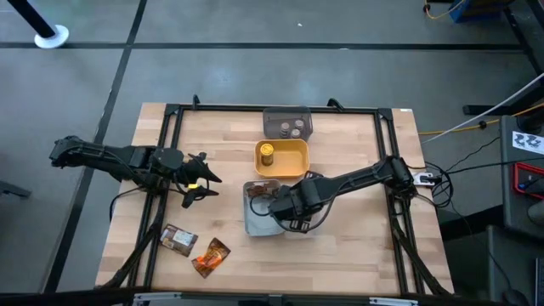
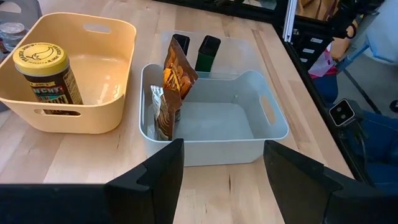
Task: Sort spices by type
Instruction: Put the right brown seasoning pack into the gray bin
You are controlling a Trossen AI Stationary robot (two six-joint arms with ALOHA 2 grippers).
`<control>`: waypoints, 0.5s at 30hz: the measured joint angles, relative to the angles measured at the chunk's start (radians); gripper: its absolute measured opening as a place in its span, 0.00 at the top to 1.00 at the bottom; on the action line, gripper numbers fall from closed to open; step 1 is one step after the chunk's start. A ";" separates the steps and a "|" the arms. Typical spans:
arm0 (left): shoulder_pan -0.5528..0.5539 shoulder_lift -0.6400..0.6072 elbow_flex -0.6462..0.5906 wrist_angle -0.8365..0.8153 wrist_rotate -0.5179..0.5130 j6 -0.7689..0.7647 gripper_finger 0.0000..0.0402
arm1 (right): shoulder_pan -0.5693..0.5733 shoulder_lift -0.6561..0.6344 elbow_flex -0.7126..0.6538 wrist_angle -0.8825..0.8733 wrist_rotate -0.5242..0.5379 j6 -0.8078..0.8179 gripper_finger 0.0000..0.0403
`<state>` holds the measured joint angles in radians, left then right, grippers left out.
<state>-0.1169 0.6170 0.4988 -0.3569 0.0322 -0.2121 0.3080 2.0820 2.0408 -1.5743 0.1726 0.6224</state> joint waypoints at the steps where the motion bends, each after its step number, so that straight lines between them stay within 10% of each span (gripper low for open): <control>1: 0.000 0.000 0.000 0.000 0.000 -0.006 0.49 | 0.000 0.000 0.014 0.000 0.000 0.002 0.49; 15: -0.036 0.000 0.000 0.039 0.004 -0.121 0.49 | 0.075 -0.001 0.095 0.003 0.092 -0.057 0.49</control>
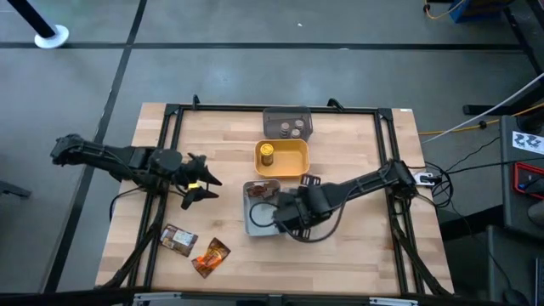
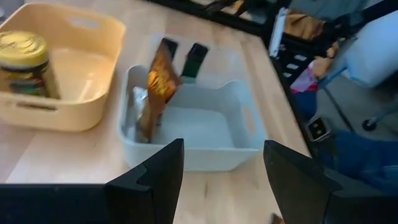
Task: Sort spices by type
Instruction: Put the right brown seasoning pack into the gray bin
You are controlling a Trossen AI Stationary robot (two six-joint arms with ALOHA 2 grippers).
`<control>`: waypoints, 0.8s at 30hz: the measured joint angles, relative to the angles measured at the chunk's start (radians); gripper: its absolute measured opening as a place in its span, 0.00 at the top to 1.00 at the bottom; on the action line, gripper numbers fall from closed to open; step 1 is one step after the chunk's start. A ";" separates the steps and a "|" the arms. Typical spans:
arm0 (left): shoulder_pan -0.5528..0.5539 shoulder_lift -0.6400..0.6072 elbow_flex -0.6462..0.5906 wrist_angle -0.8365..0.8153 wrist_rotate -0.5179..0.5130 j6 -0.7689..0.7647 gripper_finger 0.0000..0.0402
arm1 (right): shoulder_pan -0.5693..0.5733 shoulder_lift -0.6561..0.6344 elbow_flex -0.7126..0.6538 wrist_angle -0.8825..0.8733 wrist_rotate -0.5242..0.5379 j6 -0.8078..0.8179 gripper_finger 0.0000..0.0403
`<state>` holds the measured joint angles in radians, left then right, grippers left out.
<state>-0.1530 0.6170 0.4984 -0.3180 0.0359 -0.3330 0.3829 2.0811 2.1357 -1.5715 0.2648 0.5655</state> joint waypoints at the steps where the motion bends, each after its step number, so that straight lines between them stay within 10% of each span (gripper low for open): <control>1: -0.012 0.000 0.000 0.012 0.000 0.000 0.49 | 0.010 0.000 0.000 0.000 0.014 -0.002 0.49; 24: -0.452 0.366 0.110 0.016 -0.164 -0.348 0.49 | 0.130 0.000 -0.001 0.002 0.101 0.058 0.49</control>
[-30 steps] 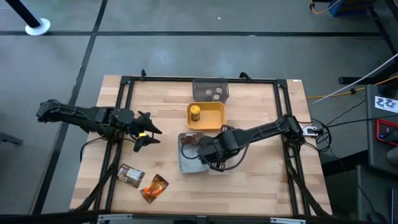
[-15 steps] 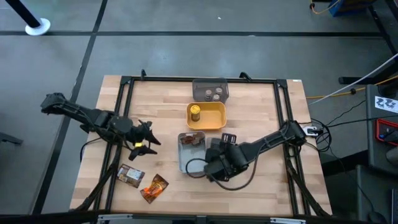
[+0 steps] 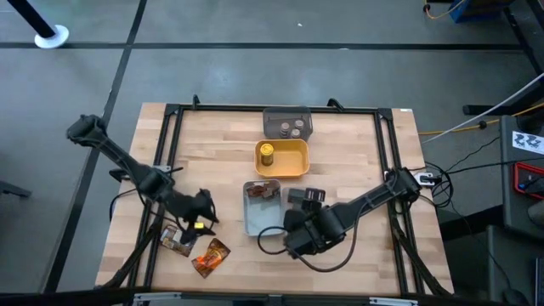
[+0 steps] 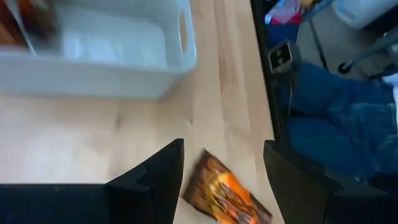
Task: Sort spices by type
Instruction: Put the right brown seasoning pack into the gray bin
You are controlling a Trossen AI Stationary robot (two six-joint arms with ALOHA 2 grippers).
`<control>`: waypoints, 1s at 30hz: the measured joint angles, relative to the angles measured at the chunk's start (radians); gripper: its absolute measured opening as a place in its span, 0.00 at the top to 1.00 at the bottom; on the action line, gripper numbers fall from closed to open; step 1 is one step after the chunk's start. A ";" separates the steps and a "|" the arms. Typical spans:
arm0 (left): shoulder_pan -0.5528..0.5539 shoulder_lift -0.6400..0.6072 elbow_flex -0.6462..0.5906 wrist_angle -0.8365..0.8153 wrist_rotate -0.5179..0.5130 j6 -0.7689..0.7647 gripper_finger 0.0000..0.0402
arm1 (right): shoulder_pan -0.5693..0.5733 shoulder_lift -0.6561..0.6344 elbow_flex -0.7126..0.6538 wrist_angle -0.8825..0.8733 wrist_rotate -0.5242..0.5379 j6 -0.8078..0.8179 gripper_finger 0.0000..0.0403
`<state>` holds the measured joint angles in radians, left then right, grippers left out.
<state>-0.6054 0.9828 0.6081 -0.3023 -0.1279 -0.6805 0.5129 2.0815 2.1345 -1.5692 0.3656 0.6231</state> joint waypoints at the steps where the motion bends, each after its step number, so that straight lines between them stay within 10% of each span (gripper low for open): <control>1: -0.014 0.024 0.010 -0.008 0.001 -0.030 0.49 | 0.000 0.000 0.000 0.000 0.000 0.000 0.49; 11: -0.114 0.229 0.050 -0.063 0.013 -0.352 0.49 | 0.009 0.000 0.000 0.000 -0.017 -0.052 0.49; 30: -0.121 0.466 0.050 0.021 0.046 -0.420 0.49 | 0.011 0.001 0.000 0.005 -0.018 -0.052 0.49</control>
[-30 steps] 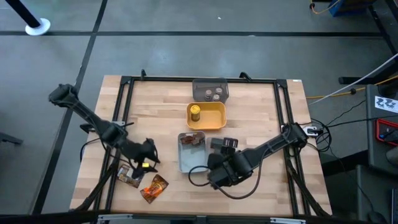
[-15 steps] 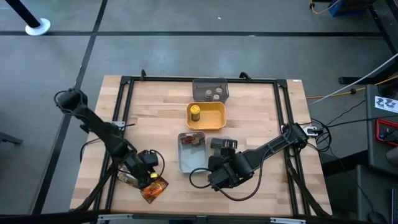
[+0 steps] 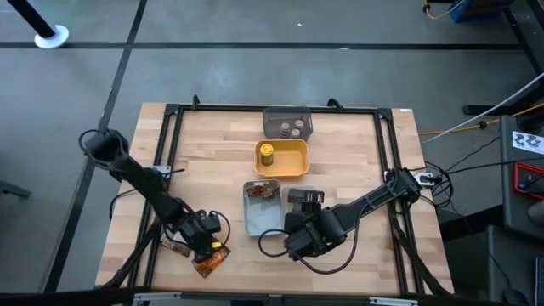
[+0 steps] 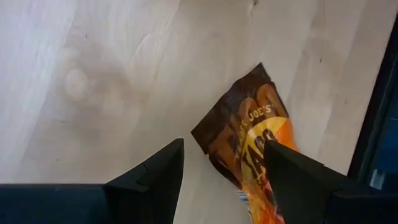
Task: Sort spices by type
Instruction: Put the right brown seasoning pack into the gray bin
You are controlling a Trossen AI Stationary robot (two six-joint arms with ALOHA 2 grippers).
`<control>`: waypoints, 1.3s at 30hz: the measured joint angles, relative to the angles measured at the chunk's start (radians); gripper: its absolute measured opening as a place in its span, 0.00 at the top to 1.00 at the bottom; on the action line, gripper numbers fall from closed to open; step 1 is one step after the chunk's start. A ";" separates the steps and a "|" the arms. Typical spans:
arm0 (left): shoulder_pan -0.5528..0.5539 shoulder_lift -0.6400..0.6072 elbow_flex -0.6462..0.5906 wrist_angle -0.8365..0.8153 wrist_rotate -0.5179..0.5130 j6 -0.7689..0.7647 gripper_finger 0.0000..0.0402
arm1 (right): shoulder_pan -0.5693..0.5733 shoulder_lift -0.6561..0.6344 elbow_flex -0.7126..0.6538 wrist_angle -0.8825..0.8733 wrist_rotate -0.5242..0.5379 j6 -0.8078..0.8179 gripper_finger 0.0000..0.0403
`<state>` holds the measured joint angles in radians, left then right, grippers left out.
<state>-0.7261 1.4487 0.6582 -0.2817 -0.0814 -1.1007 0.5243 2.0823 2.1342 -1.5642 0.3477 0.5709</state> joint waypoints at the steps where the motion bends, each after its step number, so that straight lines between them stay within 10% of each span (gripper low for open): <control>1: 0.000 0.007 0.000 0.005 0.000 0.000 0.49 | 0.000 0.000 0.000 0.000 0.000 0.000 0.49; 17: 0.000 0.104 0.003 0.083 -0.005 0.009 0.51 | 0.000 0.000 0.000 0.000 -0.004 0.000 0.49; 29: 0.001 0.109 0.000 0.094 -0.006 -0.016 0.97 | 0.000 0.000 0.000 -0.001 -0.047 0.000 0.49; 39: 0.001 0.077 -0.002 0.092 0.005 -0.067 0.99 | 0.000 0.000 0.000 -0.002 -0.053 0.000 0.49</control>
<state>-0.7256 1.5257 0.6559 -0.1898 -0.0767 -1.1679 0.5243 2.0823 2.1342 -1.5658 0.2951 0.5705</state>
